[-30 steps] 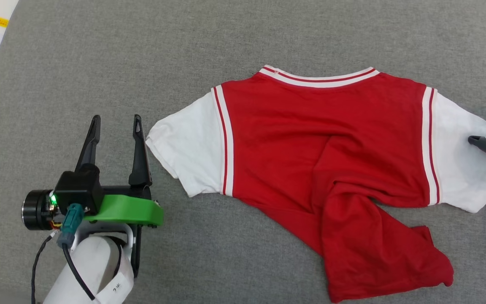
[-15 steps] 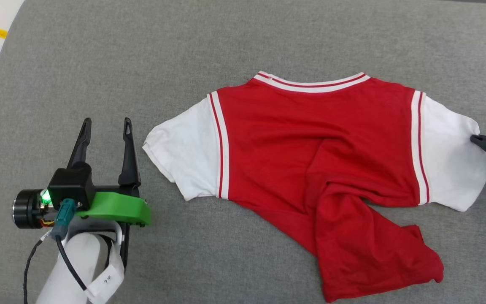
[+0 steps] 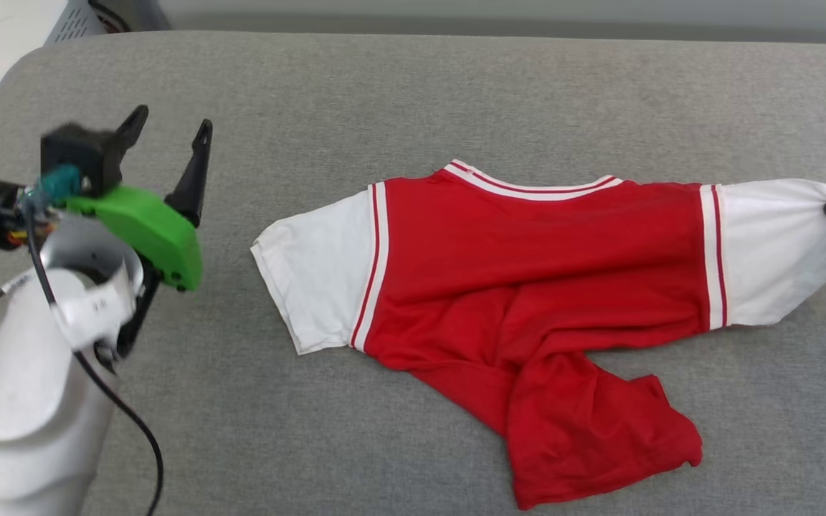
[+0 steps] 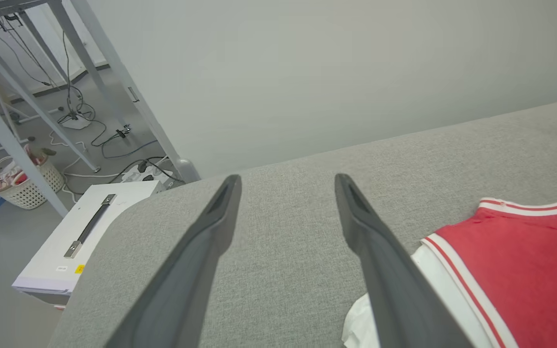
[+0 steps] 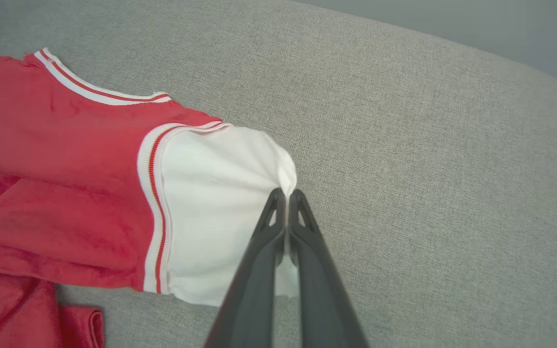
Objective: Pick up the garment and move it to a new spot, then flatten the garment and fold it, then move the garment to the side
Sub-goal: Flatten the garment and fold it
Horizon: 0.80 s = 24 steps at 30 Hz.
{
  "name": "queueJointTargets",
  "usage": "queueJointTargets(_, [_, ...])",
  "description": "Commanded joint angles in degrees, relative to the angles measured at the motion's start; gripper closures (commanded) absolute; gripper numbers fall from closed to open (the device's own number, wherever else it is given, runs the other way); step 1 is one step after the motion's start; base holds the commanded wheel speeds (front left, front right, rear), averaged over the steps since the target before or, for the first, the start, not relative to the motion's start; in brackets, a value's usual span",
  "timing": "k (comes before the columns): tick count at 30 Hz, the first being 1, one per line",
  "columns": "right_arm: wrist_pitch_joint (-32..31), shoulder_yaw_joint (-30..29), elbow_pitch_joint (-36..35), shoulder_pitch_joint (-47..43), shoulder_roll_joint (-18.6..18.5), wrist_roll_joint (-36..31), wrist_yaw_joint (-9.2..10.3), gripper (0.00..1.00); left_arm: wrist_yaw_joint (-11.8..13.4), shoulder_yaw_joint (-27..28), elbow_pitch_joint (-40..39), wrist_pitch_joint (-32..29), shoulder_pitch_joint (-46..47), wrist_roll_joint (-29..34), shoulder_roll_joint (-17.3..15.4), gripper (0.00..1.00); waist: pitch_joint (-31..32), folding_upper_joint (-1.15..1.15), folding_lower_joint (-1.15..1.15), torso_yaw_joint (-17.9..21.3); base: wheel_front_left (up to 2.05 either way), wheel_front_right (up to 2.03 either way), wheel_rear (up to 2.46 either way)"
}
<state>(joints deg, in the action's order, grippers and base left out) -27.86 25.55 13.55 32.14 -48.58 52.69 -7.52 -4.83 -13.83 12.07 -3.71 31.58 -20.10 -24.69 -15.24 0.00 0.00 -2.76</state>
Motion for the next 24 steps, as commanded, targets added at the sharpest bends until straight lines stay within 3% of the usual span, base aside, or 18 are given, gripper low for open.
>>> queueJointTargets(1, [0.7, -0.2, -0.5, -1.0, -0.1, 0.4, 0.03, 1.0, -1.0, -0.7, 0.8, -3.6, 2.6, -2.0, -0.7, 0.0, -0.1, 0.0, 0.0, 0.9, 0.0, 0.0, 0.0])
queueJointTargets(7, [0.8, -0.4, -1.7, -2.0, 0.3, 0.2, 0.03, 1.0, -2.6, -6.6, 4.3, -23.3, 10.3, -11.9, -3.2, 0.0, -1.5, 0.0, 0.0, 2.2, 0.0, 0.0, 0.0])
queueJointTargets(13, [0.3, -0.3, -2.5, -1.1, 1.0, 0.0, 0.03, 1.0, -2.6, -16.0, 6.8, -38.5, 16.1, -21.2, -6.2, 0.0, -3.9, 0.0, 0.0, 3.6, 0.0, 0.0, 0.0])
queueJointTargets(24, [0.3, 1.4, -3.0, 2.1, 2.4, -0.4, 0.03, 1.0, -2.7, -24.6, 17.1, -46.4, 19.6, -27.4, -7.8, 0.0, -7.9, 0.0, 0.0, 6.2, 0.0, 0.0, 0.0])
